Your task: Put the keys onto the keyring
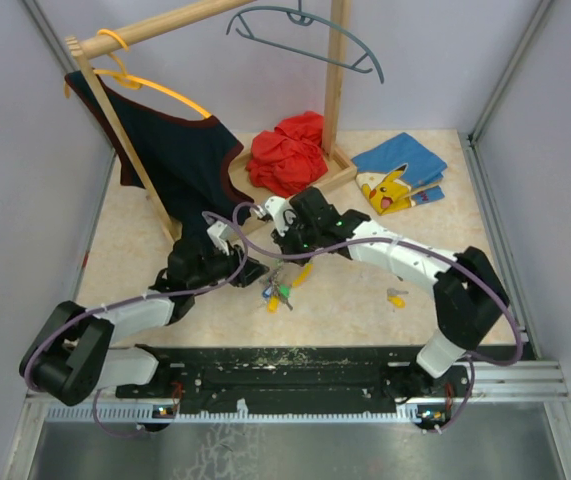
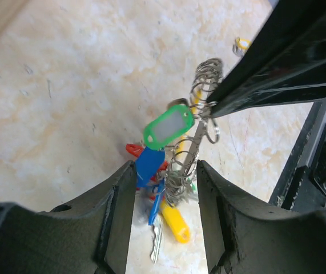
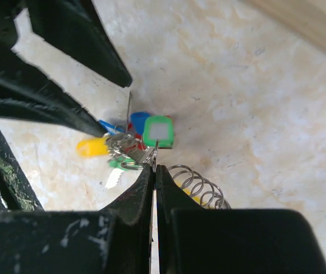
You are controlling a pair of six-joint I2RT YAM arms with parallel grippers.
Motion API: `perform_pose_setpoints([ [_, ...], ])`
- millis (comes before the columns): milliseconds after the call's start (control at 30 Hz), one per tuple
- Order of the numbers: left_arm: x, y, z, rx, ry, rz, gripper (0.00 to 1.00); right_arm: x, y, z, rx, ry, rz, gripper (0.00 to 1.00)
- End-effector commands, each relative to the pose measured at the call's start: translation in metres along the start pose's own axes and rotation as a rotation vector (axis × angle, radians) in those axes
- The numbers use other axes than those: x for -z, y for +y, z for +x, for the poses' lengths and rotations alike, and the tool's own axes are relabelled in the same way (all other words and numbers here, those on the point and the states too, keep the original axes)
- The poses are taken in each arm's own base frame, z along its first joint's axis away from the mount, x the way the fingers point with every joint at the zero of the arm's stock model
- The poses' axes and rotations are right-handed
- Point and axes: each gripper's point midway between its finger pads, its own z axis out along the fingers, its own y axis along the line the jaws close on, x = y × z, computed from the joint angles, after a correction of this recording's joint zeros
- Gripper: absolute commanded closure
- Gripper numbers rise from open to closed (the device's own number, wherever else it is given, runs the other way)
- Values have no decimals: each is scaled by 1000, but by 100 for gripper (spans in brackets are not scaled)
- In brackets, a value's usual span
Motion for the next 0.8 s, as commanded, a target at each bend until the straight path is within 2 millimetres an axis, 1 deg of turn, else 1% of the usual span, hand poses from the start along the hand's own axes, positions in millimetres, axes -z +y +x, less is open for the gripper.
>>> perform_pose_setpoints([
  [0, 2, -6, -44, -114, -129, -1, 48, 32, 12, -29, 193, -107, -43, 100],
  [33, 3, -7, -48, -139, -141, 0, 48, 35, 14, -31, 216, -113, -52, 100],
  [133, 5, -10, -55, -214, -165, 13, 48, 47, 31, -32, 302, -130, -148, 100],
  [233, 9, -14, -56, -307, -206, 42, 47, 52, 21, -27, 390, -66, -90, 100],
  [267, 12, -18, -56, -349, -227, 66, 47, 55, 26, -24, 425, -45, -119, 100],
  [300, 14, -22, -57, -400, -246, 85, 47, 56, 26, -23, 452, -38, -123, 100],
  [333, 17, -25, -58, -441, -265, 104, 47, 56, 18, -22, 473, -31, -74, 100],
  [367, 19, -29, -59, -476, -285, 120, 46, 56, 17, -19, 506, -17, -64, 100],
  [400, 21, -32, -59, -508, -301, 139, 46, 58, 22, -17, 543, -17, -95, 100],
  [467, 22, -37, -59, -569, -314, 171, 46, 61, 21, -30, 548, -77, -62, 100],
  [500, 22, -38, -59, -586, -314, 177, 46, 62, 22, -32, 561, -100, -62, 100],
  [567, 21, -41, -58, -619, -316, 202, 46, 65, 33, -39, 593, -170, -100, 100],
  [600, 21, -45, -57, -638, -317, 228, 46, 68, 38, -40, 608, -204, -114, 100],
  [667, 21, -52, -56, -664, -322, 272, 46, 72, 41, -44, 647, -261, -105, 100],
  [767, 18, -57, -52, -708, -315, 325, 47, 78, 46, -45, 700, -291, -121, 100],
])
